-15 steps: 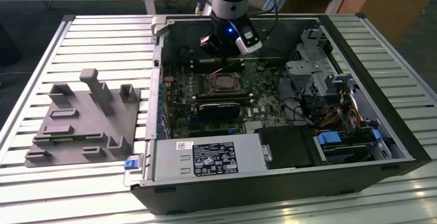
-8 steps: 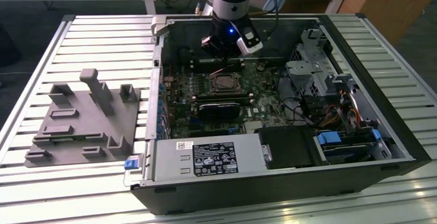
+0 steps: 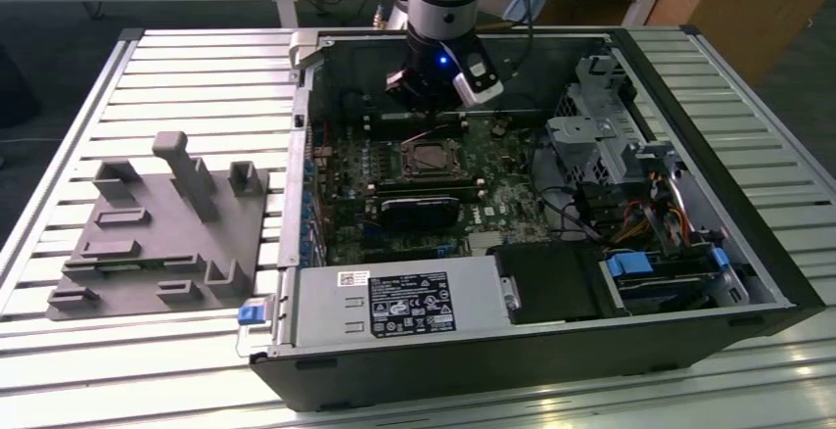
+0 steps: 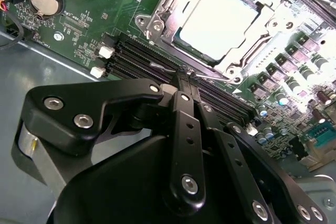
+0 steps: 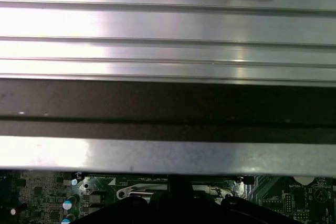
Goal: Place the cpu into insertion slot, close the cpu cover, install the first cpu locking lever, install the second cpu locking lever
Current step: 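Install the first cpu locking lever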
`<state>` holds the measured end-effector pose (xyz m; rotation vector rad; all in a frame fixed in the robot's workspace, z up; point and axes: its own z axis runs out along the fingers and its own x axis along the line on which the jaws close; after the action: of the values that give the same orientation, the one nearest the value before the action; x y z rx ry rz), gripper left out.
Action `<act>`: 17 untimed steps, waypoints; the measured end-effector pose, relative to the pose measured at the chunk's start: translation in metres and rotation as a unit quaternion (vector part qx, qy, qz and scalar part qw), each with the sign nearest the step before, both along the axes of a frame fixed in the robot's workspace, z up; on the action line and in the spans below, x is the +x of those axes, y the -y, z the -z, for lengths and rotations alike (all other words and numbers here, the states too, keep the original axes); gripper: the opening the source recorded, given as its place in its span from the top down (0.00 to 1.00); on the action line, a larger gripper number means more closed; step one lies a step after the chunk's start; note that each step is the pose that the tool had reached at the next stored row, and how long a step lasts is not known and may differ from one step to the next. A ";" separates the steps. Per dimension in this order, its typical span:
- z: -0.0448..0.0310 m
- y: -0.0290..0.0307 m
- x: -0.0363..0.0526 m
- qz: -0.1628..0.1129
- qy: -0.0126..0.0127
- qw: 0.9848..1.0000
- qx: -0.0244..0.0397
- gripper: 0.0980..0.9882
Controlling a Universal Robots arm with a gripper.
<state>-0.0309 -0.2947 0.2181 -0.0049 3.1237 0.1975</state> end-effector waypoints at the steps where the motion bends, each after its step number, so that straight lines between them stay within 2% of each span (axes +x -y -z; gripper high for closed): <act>1: 0.0001 0.0000 0.0001 0.000 0.000 1.000 0.000 0.98; 8: 0.0017 -0.0005 0.0021 0.000 0.000 1.000 0.000 0.98; 17: 0.0074 -0.0014 0.0097 0.000 0.000 1.000 -0.001 0.98</act>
<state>-0.0213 -0.2933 0.2107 -0.0037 3.1238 0.1957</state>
